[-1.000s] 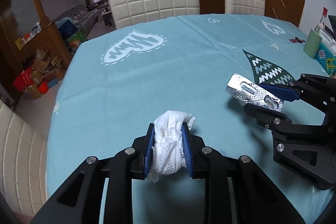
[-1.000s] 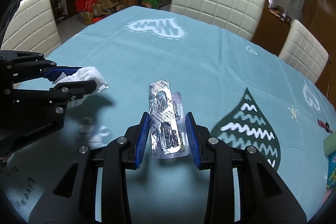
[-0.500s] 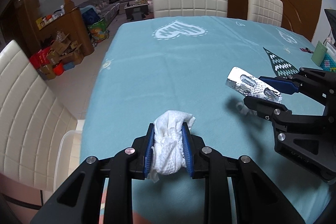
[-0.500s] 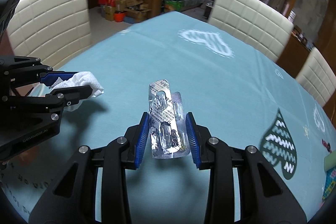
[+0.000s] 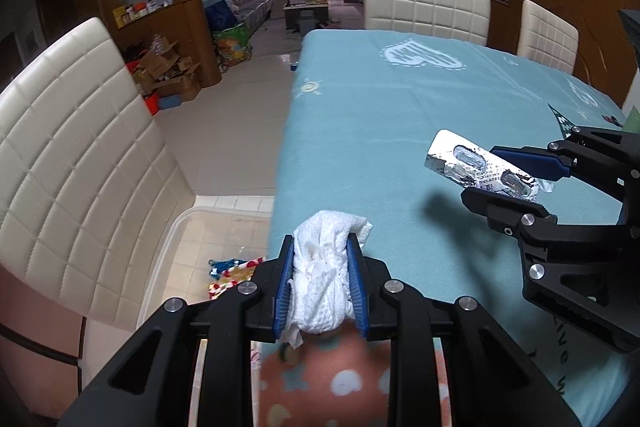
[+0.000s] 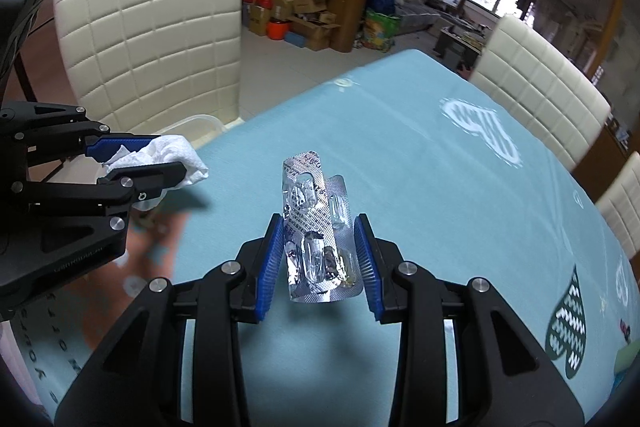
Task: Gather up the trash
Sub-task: 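Carry the tissue over the bin and open the left gripper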
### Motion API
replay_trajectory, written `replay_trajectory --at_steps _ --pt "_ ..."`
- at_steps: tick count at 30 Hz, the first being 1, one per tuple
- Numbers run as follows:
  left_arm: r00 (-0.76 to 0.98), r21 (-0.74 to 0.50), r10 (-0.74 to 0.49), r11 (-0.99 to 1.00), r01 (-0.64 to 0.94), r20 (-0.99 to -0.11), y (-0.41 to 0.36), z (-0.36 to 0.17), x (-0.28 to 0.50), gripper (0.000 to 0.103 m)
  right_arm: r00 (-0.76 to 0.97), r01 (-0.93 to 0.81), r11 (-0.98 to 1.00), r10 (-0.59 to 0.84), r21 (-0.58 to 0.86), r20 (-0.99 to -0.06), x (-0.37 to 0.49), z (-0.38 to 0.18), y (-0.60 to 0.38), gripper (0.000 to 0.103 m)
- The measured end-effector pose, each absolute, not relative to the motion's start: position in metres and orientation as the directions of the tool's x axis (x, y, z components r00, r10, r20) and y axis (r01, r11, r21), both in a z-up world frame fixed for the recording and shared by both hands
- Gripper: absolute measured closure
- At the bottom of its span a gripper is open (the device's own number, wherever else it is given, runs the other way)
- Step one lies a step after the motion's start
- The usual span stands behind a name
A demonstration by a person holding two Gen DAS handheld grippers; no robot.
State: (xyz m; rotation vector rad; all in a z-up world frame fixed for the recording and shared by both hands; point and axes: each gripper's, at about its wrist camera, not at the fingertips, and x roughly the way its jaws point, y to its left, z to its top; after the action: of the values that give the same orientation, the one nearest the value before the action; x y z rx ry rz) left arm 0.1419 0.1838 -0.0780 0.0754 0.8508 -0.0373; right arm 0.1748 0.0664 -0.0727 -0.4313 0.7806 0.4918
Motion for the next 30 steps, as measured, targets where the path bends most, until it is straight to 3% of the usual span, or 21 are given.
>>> replay_trajectory --at_steps 9,28,29,30 --pt "0.662 0.089 0.066 0.996 0.001 -0.746 0.220 -0.080 0.134 0.078 0.589 -0.617 0.763 0.288 -0.190 -0.755 0.176 -0.075 0.108 0.065" --pt "0.627 0.047 0.107 0.993 -0.112 -0.772 0.285 -0.099 0.141 0.076 0.566 -0.660 0.725 0.306 -0.199 -0.765 0.185 -0.084 0.161 0.065" --pt "0.621 0.042 0.101 0.993 -0.110 -0.777 0.286 -0.101 0.143 0.074 0.565 -0.659 0.726 0.304 -0.198 -0.767 0.187 -0.085 0.162 0.065" --pt "0.612 0.031 0.090 0.994 -0.106 -0.786 0.287 -0.104 0.145 0.064 0.565 -0.658 0.726 0.301 -0.199 -0.768 0.188 -0.086 0.163 0.065"
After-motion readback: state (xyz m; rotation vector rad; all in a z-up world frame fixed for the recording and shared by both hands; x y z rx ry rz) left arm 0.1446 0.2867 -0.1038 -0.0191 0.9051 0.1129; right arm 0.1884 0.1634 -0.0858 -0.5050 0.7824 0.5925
